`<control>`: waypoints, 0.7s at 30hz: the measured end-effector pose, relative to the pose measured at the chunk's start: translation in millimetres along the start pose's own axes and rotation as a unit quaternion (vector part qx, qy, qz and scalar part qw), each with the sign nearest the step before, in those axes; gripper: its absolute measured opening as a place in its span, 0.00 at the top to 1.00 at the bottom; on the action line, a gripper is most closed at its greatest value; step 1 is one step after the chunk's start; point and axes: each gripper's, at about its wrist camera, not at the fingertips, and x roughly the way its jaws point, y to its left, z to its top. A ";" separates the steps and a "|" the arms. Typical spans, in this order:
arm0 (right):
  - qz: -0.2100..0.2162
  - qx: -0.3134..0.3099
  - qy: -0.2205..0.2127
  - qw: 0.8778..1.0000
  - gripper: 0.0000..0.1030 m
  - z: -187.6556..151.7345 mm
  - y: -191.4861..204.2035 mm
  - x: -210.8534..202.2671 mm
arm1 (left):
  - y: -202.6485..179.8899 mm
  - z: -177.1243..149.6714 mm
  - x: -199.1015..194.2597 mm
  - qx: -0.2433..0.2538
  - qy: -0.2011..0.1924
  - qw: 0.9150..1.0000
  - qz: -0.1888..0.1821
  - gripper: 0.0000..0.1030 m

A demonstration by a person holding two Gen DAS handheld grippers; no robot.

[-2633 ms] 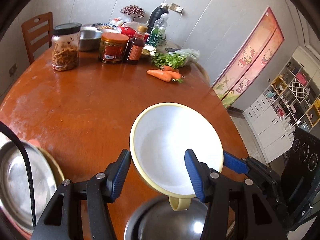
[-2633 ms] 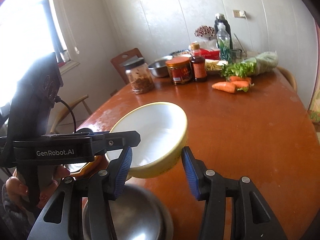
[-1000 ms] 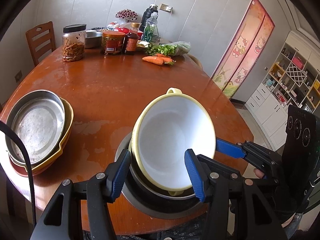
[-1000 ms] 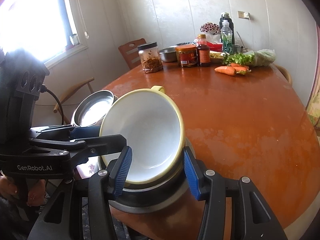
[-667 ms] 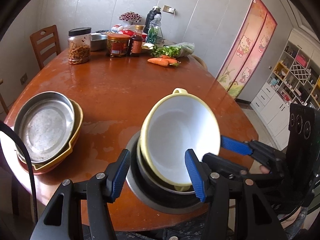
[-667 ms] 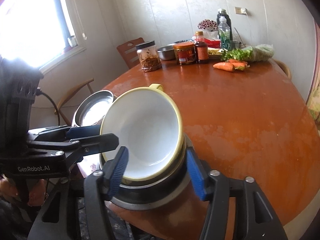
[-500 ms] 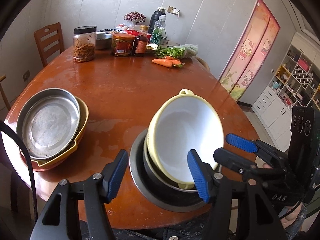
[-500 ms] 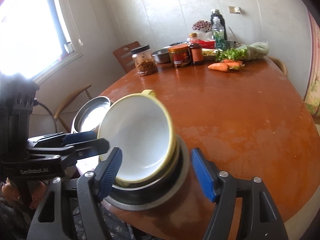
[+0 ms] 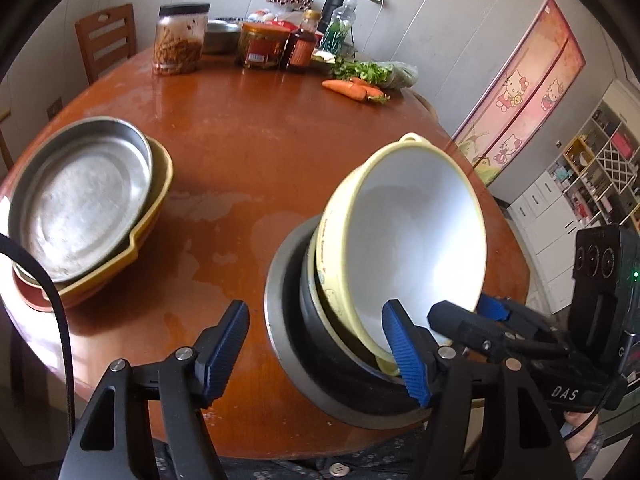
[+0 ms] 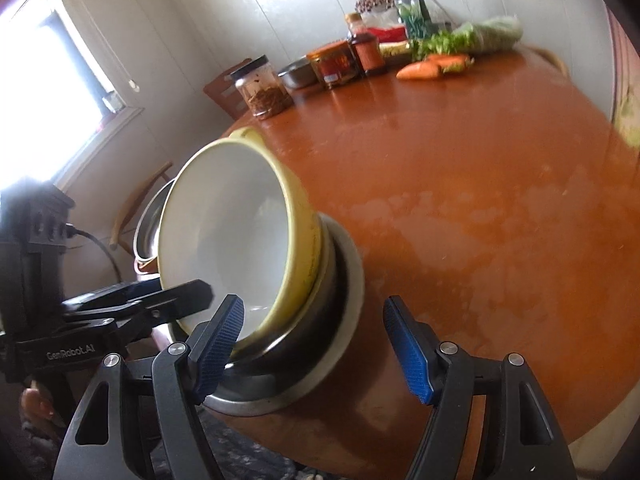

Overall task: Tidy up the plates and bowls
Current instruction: 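Grip the rim of the nested bowls with the right tool and lift them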

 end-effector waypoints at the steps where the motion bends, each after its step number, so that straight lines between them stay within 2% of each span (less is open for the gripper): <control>1: 0.006 0.003 0.002 1.000 0.28 -1.0 -0.4 0.8 | 0.0 -1.0 2.0 -0.002 0.003 1.000 -0.006 0.33; 3: 0.011 0.000 0.004 1.000 0.28 -3.0 1.6 2.5 | -0.7 -3.3 9.3 -0.009 0.016 0.999 -0.028 0.33; 4: 0.012 -0.005 0.002 1.000 0.29 -3.6 3.3 2.7 | -1.9 -4.1 12.1 -0.009 0.021 0.999 -0.037 0.39; 7: 0.006 -0.021 -0.010 1.000 0.34 -3.8 10.6 0.9 | -3.5 -4.0 15.3 -0.004 0.017 0.999 -0.029 0.40; 11: -0.010 -0.031 -0.007 0.999 0.35 -4.2 15.2 2.6 | -2.2 -1.9 13.6 -0.007 0.009 1.000 -0.029 0.41; 21: 0.003 -0.044 -0.016 0.999 0.36 22.0 36.7 7.9 | 18.1 21.1 -13.0 -0.017 -0.019 0.999 -0.028 0.41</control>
